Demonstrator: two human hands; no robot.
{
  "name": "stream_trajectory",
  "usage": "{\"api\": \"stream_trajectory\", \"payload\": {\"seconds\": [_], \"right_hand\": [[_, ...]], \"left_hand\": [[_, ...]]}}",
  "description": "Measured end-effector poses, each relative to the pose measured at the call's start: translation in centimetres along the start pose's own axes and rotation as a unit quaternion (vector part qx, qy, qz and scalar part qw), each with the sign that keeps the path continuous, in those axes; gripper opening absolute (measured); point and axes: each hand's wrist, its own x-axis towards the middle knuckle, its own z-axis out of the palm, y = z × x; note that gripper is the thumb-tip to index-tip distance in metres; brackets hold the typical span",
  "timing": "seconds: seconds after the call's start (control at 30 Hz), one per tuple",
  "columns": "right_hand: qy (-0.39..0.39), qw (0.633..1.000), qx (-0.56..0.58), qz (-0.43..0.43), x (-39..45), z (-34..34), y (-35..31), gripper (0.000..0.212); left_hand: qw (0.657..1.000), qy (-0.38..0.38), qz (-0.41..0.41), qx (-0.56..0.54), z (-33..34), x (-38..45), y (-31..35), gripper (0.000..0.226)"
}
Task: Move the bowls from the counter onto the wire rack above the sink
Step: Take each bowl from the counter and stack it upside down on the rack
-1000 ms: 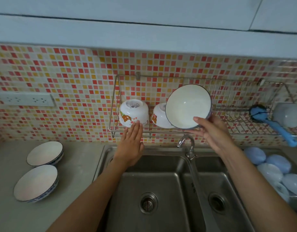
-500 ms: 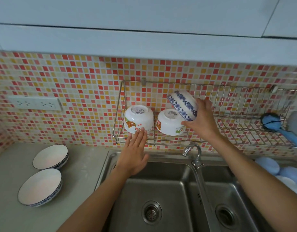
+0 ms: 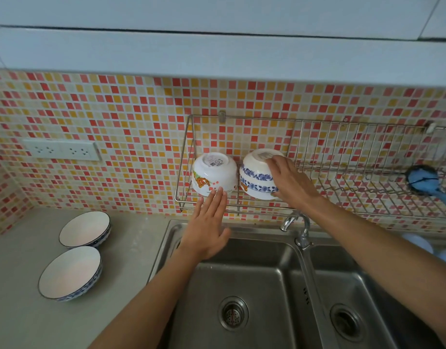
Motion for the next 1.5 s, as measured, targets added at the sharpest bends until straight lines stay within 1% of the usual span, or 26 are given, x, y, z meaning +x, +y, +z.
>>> {"api": "stream_trajectory", "payload": {"seconds": [0.17,0.37,0.57,0.77,0.83,0.9,0.93,1.0,1.07,1.1,1.17,1.27,1.33,1.4,1.5], "right_hand": [[-0.008,0.999,0.051,-0.002,-0.3,0.2,0.6,0.098],[-0.013,0.998,0.058,-0.006,-0.1,0.6,0.8,0.095],[-0.022,0.994,0.107,-0.008,-0.1,0.8,1.1,0.092],[-0.038,0.985,0.164,-0.022,-0.2,1.2,1.6,0.082],[-0.031,0.971,0.236,0.000,-0.4,1.6,1.8,0.077],[-0.005,0.938,0.343,0.060,-0.7,1.9,1.9,0.065],[0.023,0.919,0.383,0.092,-0.9,2.0,1.8,0.055],[0.093,0.886,0.426,0.157,-1.1,2.0,1.7,0.035],[0.141,0.853,0.452,0.219,-1.2,1.8,1.8,0.026],[0.150,0.845,0.456,0.237,-1.2,1.7,1.8,0.024],[0.148,0.849,0.447,0.239,-1.2,1.5,1.7,0.024],[0.092,0.876,0.424,0.210,-1.1,1.5,1.3,0.045],[0.054,0.899,0.389,0.191,-1.0,2.0,1.4,0.052],[0.052,0.916,0.359,0.173,-1.0,2.4,1.5,0.049],[0.072,0.917,0.356,0.165,-1.1,2.5,1.5,0.045]], "left_hand": [[1.000,0.004,-0.002,0.002,0.1,0.0,0.1,0.075],[1.000,0.011,-0.009,0.005,0.1,-0.1,0.4,0.076],[1.000,0.014,-0.017,0.011,0.1,-0.1,0.7,0.078],[1.000,0.002,-0.020,0.007,0.0,-0.1,0.6,0.078],[1.000,-0.002,-0.020,0.002,0.1,-0.1,0.6,0.079],[1.000,-0.006,-0.023,-0.011,-0.1,0.0,0.7,0.079],[0.999,-0.006,-0.029,-0.024,-0.2,0.1,0.8,0.079],[0.997,-0.001,-0.050,-0.061,-0.6,0.4,1.2,0.076],[0.994,0.001,-0.065,-0.088,-1.0,1.1,1.8,0.068],[0.992,0.002,-0.067,-0.103,-1.2,1.6,2.2,0.064],[0.988,0.016,-0.062,-0.139,-1.8,2.8,3.0,0.060],[0.979,0.032,-0.037,-0.200,-2.2,5.7,4.0,0.059],[0.972,0.012,-0.038,-0.232,-2.1,7.8,4.5,0.062],[0.968,-0.012,-0.042,-0.248,-2.0,9.6,4.8,0.064],[0.961,-0.015,-0.054,-0.271,-1.7,11.3,5.0,0.062]]}}
